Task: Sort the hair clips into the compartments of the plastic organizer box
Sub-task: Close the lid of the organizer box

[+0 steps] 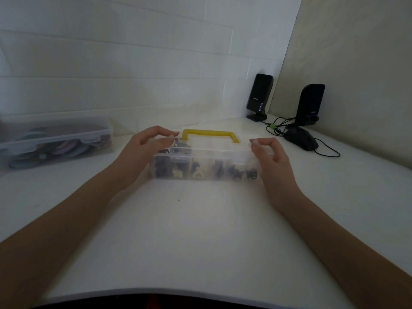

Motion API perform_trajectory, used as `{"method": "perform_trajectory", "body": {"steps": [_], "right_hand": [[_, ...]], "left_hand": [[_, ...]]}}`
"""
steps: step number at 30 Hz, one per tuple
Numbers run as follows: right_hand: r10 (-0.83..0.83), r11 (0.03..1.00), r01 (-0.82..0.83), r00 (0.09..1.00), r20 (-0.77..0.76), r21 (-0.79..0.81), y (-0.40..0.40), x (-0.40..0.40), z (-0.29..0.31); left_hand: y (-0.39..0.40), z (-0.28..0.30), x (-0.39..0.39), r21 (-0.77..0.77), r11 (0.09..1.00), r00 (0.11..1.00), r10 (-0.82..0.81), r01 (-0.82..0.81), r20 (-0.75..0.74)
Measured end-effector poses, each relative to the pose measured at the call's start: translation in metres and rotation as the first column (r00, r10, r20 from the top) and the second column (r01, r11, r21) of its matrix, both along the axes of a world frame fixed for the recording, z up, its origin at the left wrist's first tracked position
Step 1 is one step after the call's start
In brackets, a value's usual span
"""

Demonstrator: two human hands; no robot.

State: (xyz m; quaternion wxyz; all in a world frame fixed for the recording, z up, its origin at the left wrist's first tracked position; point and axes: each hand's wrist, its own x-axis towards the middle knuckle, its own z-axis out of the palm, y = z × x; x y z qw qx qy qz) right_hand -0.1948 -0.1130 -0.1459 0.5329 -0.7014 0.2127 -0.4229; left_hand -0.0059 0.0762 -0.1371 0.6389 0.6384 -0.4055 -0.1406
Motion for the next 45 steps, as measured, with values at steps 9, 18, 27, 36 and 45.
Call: {"method": "perform_trajectory", "body": {"steps": [9,18,27,36,45], "right_hand": [[0.097,0.994,-0.102,0.991,-0.094,-0.042,-0.002,-0.004,-0.003],[-0.073,0.964,0.021,0.979,-0.19,-0.265,-0.011,0.0,-0.004],[-0.098,0.945,0.007,0.959,-0.265,-0.326,-0.008,0.03,-0.01],[0.101,0.99,-0.092,0.991,-0.084,0.108,-0.016,0.13,0.003],[0.021,0.977,-0.053,0.988,-0.151,-0.209,-0.002,0.211,-0.013]], "left_hand": [[0.003,-0.001,-0.014,0.092,0.953,0.909,0.241,-0.287,0.341],[-0.001,-0.005,-0.014,0.011,0.949,0.865,0.282,-0.315,0.414],[-0.009,-0.011,-0.015,-0.027,0.822,0.495,0.369,-0.569,0.787],[-0.013,-0.029,0.018,-0.07,0.615,0.023,0.143,-0.785,0.989],[0.01,-0.023,0.074,0.0,0.451,0.013,0.025,-0.892,1.0]]}}
